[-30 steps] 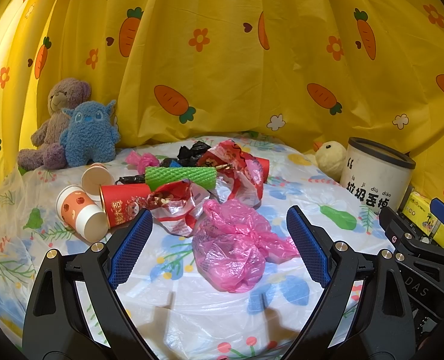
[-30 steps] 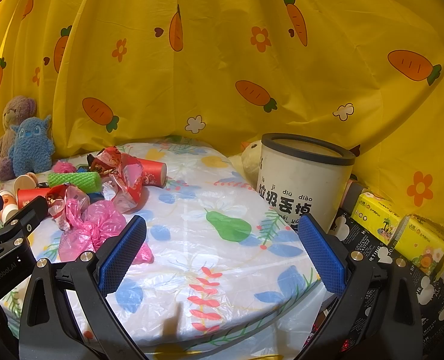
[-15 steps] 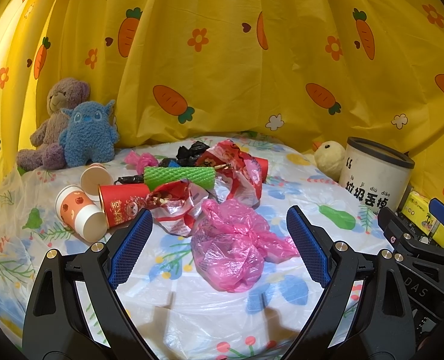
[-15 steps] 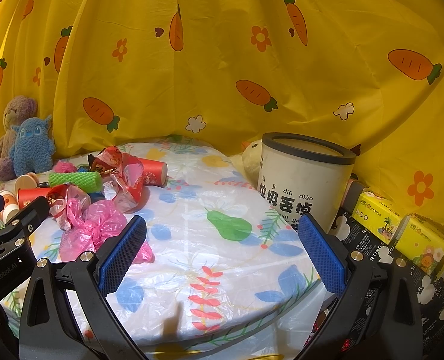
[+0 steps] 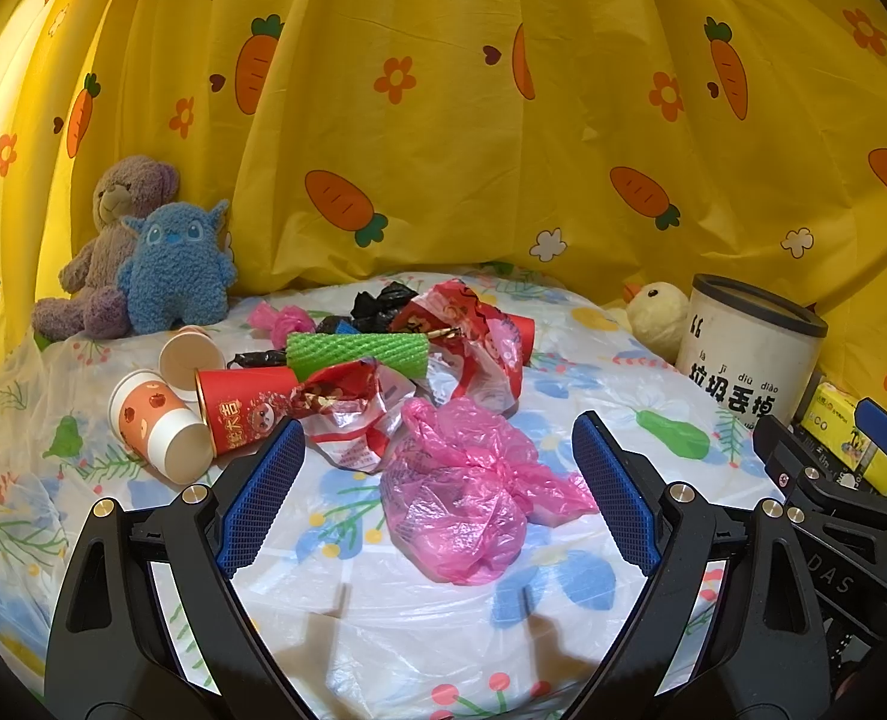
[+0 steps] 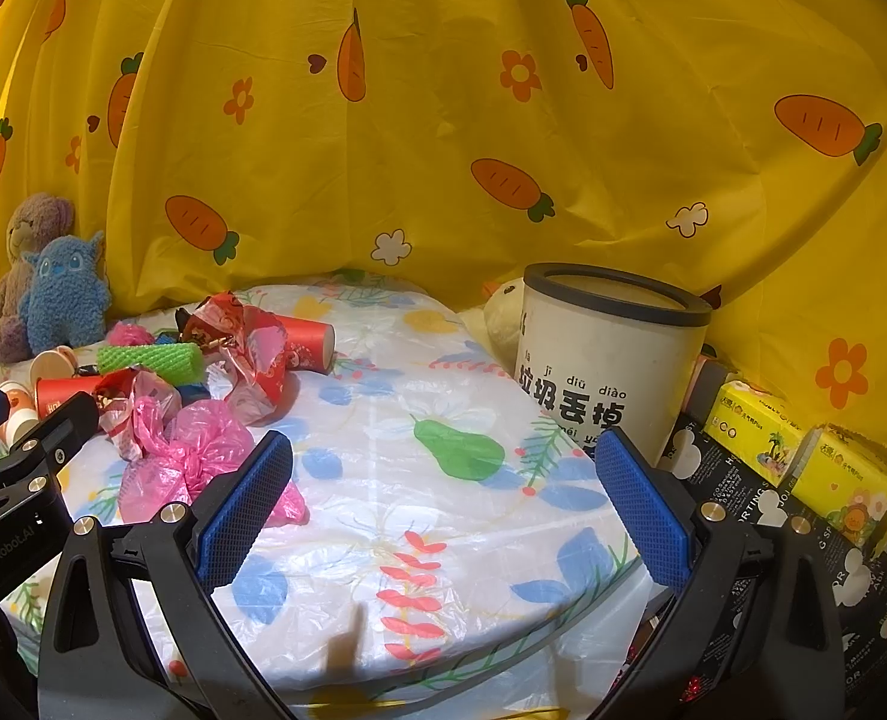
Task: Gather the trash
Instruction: 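Grasp the pink plastic bag with the right tool while the left tool grasps a clear wrapper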
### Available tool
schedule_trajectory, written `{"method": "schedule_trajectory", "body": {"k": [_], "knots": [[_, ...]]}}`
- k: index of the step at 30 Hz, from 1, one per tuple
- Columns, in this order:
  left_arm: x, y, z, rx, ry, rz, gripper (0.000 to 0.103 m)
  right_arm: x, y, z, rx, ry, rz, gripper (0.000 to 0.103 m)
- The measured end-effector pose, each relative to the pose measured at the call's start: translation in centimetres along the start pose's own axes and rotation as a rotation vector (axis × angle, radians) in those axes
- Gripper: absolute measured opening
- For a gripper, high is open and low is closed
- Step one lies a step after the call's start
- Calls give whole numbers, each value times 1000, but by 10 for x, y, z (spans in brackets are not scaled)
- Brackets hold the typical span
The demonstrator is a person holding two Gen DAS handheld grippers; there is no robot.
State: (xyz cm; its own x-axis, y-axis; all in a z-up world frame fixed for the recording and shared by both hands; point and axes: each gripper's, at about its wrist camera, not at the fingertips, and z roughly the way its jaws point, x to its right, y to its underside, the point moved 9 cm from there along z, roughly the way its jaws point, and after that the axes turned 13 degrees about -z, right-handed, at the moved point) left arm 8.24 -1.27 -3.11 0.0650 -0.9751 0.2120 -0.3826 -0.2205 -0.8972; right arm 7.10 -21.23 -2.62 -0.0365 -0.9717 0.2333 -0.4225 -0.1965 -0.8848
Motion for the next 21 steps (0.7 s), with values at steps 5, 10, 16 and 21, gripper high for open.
{"method": "schedule_trajectory", "body": {"k": [5,10,16,21], "knots": [[4,1,0,-3,7,1,89,5,-1,1,-2,-4,2,98],[3,2,4,-10,11,-7,89,-6,4,3,-1,-13,1,98],[-20,0,10,-3,-24,-43,89,-21,2,14,2,-62,-4,98],[-56,-5,16,9,-96,-83,89,-54,-5,26,1,-167,-15,95]]}}
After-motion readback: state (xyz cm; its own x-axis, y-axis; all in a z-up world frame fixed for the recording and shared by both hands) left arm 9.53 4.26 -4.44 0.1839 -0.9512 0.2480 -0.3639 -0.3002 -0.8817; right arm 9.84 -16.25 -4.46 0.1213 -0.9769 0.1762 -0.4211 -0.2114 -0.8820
